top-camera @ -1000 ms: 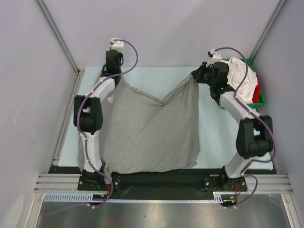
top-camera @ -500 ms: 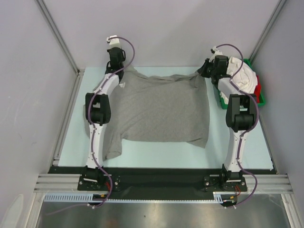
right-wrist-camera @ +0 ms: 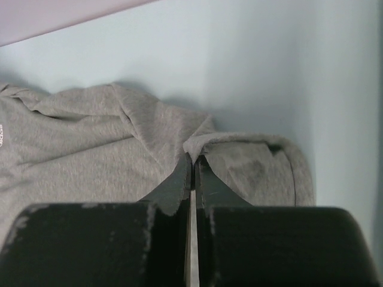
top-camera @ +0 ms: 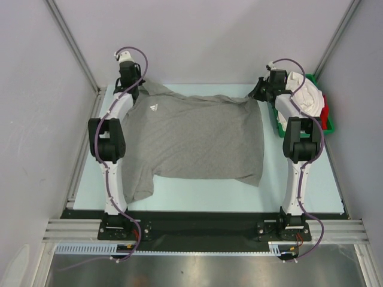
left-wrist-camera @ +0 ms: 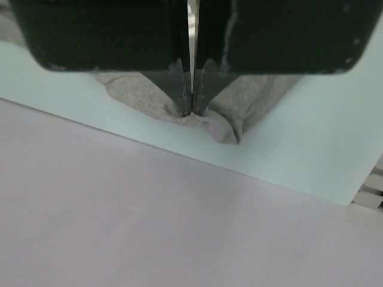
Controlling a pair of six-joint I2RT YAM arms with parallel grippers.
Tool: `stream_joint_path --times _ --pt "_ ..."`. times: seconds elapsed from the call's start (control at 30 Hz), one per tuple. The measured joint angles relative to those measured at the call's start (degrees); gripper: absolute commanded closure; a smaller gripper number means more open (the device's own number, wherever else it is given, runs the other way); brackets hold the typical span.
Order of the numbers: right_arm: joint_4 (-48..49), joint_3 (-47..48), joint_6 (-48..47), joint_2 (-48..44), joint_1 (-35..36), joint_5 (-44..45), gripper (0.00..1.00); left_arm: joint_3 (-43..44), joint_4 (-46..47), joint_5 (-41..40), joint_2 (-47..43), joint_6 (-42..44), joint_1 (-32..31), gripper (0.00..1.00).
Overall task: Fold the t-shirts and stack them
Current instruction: Fold the tshirt
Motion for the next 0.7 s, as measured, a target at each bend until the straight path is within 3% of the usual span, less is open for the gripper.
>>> stream_joint_path --times 0.13,0.37,0.7 --pt "-4.8 1.1 1.9 0.3 -0.1 0.6 1.00 -5.2 -3.3 1.5 -7.9 -2.4 0.3 1.00" --pt "-12.3 6.0 4.0 1.6 -0.8 0.7 1.00 -6.9 -10.4 5.8 -16.4 -5.0 2.6 1.00" --pt "-19.4 6.6 4.8 1.6 -2.8 0.7 1.00 -16.0 -18.4 11.4 -22.3 -9.1 6.8 1.00"
